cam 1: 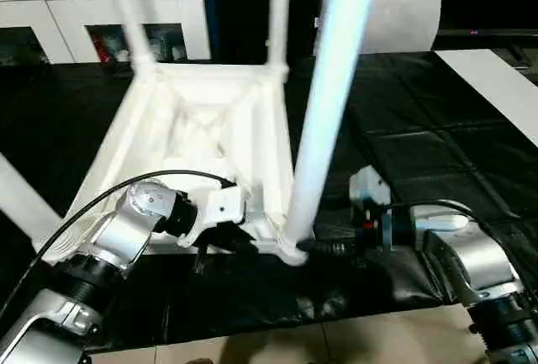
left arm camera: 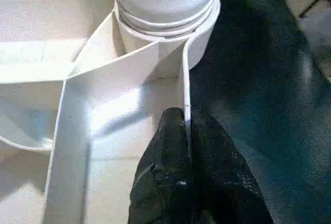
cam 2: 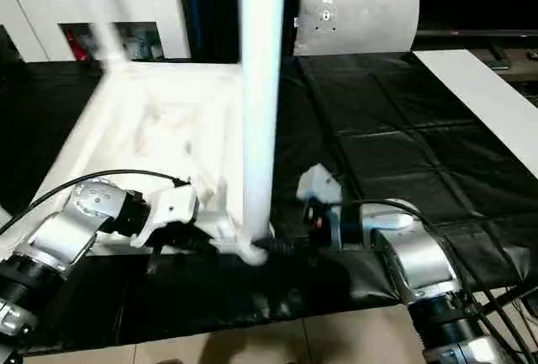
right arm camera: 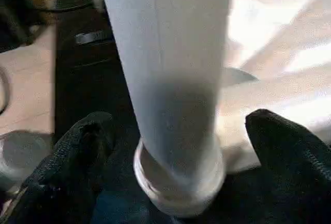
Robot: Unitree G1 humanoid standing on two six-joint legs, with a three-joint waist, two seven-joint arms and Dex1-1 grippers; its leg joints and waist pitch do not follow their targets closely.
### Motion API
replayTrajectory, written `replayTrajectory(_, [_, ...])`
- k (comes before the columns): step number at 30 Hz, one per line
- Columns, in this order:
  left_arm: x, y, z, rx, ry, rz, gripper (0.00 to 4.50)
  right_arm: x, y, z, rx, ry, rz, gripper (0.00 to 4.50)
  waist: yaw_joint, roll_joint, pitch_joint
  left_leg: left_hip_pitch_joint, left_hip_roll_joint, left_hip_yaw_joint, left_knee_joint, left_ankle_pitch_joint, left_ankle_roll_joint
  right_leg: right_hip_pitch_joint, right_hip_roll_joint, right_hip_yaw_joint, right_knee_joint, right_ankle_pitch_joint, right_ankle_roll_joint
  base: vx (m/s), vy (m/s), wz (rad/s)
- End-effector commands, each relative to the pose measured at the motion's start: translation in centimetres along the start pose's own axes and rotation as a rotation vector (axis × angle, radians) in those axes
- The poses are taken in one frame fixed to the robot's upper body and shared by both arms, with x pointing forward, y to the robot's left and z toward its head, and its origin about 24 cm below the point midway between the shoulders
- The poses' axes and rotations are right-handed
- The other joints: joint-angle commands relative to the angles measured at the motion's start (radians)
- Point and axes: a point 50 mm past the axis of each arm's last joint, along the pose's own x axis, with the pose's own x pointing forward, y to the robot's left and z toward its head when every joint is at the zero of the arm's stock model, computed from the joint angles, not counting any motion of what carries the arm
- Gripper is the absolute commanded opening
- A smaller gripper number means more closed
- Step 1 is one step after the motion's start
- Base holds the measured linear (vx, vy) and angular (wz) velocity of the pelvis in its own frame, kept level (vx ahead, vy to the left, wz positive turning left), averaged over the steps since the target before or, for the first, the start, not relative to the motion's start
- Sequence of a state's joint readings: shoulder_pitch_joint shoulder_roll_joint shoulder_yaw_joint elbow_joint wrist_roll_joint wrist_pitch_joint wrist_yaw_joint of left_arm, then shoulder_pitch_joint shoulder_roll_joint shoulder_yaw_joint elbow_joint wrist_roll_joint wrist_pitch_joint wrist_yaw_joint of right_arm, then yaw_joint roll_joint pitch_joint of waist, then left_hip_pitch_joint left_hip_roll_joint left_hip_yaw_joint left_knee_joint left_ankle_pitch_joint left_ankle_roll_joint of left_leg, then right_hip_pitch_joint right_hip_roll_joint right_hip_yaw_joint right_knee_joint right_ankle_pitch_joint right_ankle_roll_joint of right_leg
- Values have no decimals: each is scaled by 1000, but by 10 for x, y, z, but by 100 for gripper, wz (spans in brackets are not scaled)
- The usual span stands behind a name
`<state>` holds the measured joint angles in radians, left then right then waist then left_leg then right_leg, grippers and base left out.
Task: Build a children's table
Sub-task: Rotate leg to tighten
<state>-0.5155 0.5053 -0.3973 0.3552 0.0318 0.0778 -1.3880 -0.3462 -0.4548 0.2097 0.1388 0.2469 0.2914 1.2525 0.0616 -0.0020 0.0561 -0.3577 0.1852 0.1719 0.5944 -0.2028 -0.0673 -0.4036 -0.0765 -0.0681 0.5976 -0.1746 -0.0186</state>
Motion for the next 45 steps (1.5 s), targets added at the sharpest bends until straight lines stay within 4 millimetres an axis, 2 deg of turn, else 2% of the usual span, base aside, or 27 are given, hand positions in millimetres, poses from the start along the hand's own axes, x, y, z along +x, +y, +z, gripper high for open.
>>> replayTrajectory(1, [6, -4, 10, 97, 15, -138, 0, -3, -1, 3, -17, 5, 56, 406, -5, -2, -67, 6, 46, -5, -67, -126, 70, 56, -65, 49, -57, -171, -242, 0, 0, 0])
replayTrajectory(4, [5, -5, 10, 124, 25, -170, 0, -3, 0, 2, -10, 11, 97, 394, 0, -4, -68, 7, 46, -3, -66, -132, 68, 56, -65, 49, -58, -180, -242, 0, 0, 0])
replayTrajectory(5, [5, -5, 10, 136, 29, -181, 0, -2, 0, 2, -7, 16, 115, 376, 1, -4, -68, 7, 48, -3, -66, -134, 65, 56, -65, 49, -57, -183, -241, 0, 0, 0])
replayTrajectory(7, [5, -5, 10, 145, 34, -191, 0, -2, 1, 1, 3, 20, 140, 376, 2, -5, -68, 7, 48, -4, -66, -131, 61, 56, -66, 49, -56, -183, -239, 0, 0, 0])
replayTrajectory(10, [5, -4, 10, 153, 41, -196, 0, -1, 2, 1, 12, 23, 165, 338, 4, -5, -69, 6, 48, -3, -65, -133, 57, 56, -65, 49, -54, -186, -238, 0, 0, 0])
replayTrajectory(15, [4, -1, 10, 161, 45, -198, 0, 0, 3, 1, 22, 19, 197, 305, 5, -6, -67, 6, 47, -4, -65, -154, 48, 55, -66, 49, -59, -235, -224, 0, 0, 0])
replayTrajectory(16, [4, -1, 10, 162, 45, -198, 0, 1, 3, 1, 26, 18, 204, 286, 6, -4, -67, 7, 47, -4, -65, -153, 45, 54, -66, 49, -59, -236, -224, 0, 0, 0])
replayTrajectory(25, [3, -2, 6, 156, 47, -207, 0, 4, 8, -2, 72, 14, 251, 223, 7, -3, -66, 7, 47, -4, -65, -159, 41, 53, -64, 49, -60, -239, -223, 0, 0, 0])
replayTrajectory(26, [3, -2, 6, 152, 45, -206, 0, 4, 9, -2, 77, 9, 254, 206, 8, -6, -67, 7, 47, -3, -65, -158, 42, 53, -64, 49, -59, -235, -224, 0, 0, 0])
replayTrajectory(31, [4, -1, 7, 74, 8, -152, 0, 10, 11, 1, 136, -68, 219, 197, 11, -1, -64, 7, 47, -3, -67, -167, 34, 52, -64, 49, -60, -250, -221, 0, 0, 0])
replayTrajectory(32, [4, 0, 7, 64, 6, -139, 0, 11, 12, 1, 140, -76, 209, 197, 10, -5, -63, 8, 47, -4, -68, -174, 31, 52, -64, 49, -62, -266, -214, 0, 0, 0])
replayTrajectory(34, [6, 3, 11, 13, -27, -86, 0, 15, 13, 3, 162, -111, 161, 197, 8, -4, -59, 8, 45, -4, -69, -192, 23, 50, -65, 50, -68, -315, -201, 0, 0, 0])
replayTrajectory(36, [8, 4, 13, -24, -43, -51, 0, 19, 13, 2, 174, -124, 117, 197, 5, -5, -55, 12, 43, -6, -70, -226, 13, 46, -66, 50, -76, -397, -177, 0, 0, 0])
replayTrajectory(37, [11, 5, 17, -66, -56, -4, 0, 27, 13, -2, 182, -111, 30, 196, -1, -4, -53, 11, 42, -9, -73, -241, 3, 46, -67, 49, -79, -443, -158, 0, 0, 0])
replayTrajectory(38, [14, 5, 20, -100, -64, 37, 0, 34, 12, -6, 191, -93, -53, 196, -9, -3, -49, 11, 40, -10, -73, -262, -6, 40, -64, 46, -85, -487, -143, 0, 0, 0])
replayTrajectory(39, [15, 5, 20, -103, -65, 41, 0, 35, 12, -6, 192, -91, -62, 196, -16, -6, -48, 11, 38, -12, -74, -272, -10, 41, -64, 44, -89, -521, -129, 0, 0, 0])
replayTrajectory(40, [17, 5, 23, -117, -76, 54, 0, 39, 10, -7, 204, -92, -109, 196, -29, -7, -47, 1, 34, -18, -76, -280, -17, 48, -65, 37, -90, -575, -99, 0, 0, 0])
replayTrajectory(41, [23, 5, 28, -143, -97, 90, 0, 47, 7, -4, 235, -126, -190, 196, -44, -8, -46, -4, 30, -21, -74, -292, -17, 47, -65, 33, -98, -619, -75, 0, 0, 0])
replayTrajectory(43, [28, 5, 33, -165, -112, 113, 0, 53, 5, -2, 246, -141, -255, 195, -61, -9, -49, 0, 27, -23, -69, -300, -15, 42, -65, 30, -106, -645, -60, 0, 0, 0])
replayTrajectory(44, [29, 5, 33, -168, -114, 115, 0, 54, 4, -2, 247, -142, -262, 195, -71, -8, -47, 0, 25, -23, -68, -301, -6, 37, -63, 30, -112, -646, -61, 0, 0, 0])
replayTrajectory(45, [34, 6, 38, -187, -123, 145, 0, 60, 2, 0, 258, -145, -324, 194, -73, -9, -46, 2, 24, -23, -67, -305, -3, 34, -62, 29, -113, -650, -61, 0, 0, 0])
